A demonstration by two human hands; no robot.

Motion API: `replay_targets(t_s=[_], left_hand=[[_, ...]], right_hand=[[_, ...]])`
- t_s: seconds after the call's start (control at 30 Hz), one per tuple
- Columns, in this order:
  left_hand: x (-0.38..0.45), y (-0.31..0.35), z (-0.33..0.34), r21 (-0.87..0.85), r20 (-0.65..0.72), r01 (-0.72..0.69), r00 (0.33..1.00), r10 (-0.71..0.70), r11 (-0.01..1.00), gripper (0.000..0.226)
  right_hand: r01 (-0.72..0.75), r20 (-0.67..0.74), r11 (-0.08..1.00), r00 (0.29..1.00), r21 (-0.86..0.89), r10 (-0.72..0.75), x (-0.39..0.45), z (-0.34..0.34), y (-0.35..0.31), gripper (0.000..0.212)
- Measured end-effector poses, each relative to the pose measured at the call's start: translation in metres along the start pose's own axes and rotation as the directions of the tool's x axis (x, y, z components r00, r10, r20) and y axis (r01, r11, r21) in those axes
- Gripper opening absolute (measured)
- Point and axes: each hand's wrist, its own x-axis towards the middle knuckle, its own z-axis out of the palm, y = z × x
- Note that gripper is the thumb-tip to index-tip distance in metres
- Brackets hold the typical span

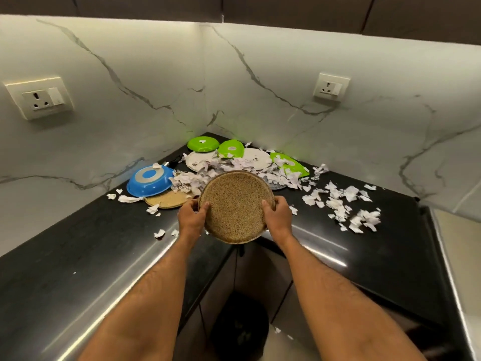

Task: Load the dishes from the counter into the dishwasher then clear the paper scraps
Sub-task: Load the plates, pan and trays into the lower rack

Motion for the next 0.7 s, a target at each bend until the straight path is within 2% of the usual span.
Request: replay_targets(t_s=[0.1, 0.27, 0.37, 0.5, 0.7], left_hand=[[-0.027, -0.004, 0.03, 0.017, 0.07, 0.01, 0.998, -0.011, 1.0, 0.028], [-0.077, -0.004, 0.079, 0.074, 0.187, -0.004, 0.982, -0.01, 0.997, 0.021], [-0.118, -0.003, 0.117, 0.104, 0.274, -0.049, 0.962, 0.018, 0.993, 0.016], [-0.183, -0.012, 0.172, 0.127, 0.44, -0.114, 0.897, 0.047, 0.985, 0.008], [-0.275, -0.031, 0.254, 0.207, 0.593, -0.226, 0.803, 0.062, 0.952, 0.014]], right_hand=[[-0.004, -0.034, 0.999, 0.999, -0.035, 0.003, -0.02, -0.045, 0.023, 0.02], [-0.051, -0.08, 0.997, 0.996, -0.065, 0.046, -0.053, -0.116, 0.06, 0.031], [-0.094, -0.135, 0.992, 0.987, -0.08, 0.082, -0.082, -0.165, 0.084, 0.036], [-0.188, -0.238, 0.972, 0.959, -0.14, 0.152, -0.13, -0.237, 0.133, 0.039], [-0.316, -0.326, 0.935, 0.911, -0.161, 0.251, -0.201, -0.33, 0.214, 0.042]])
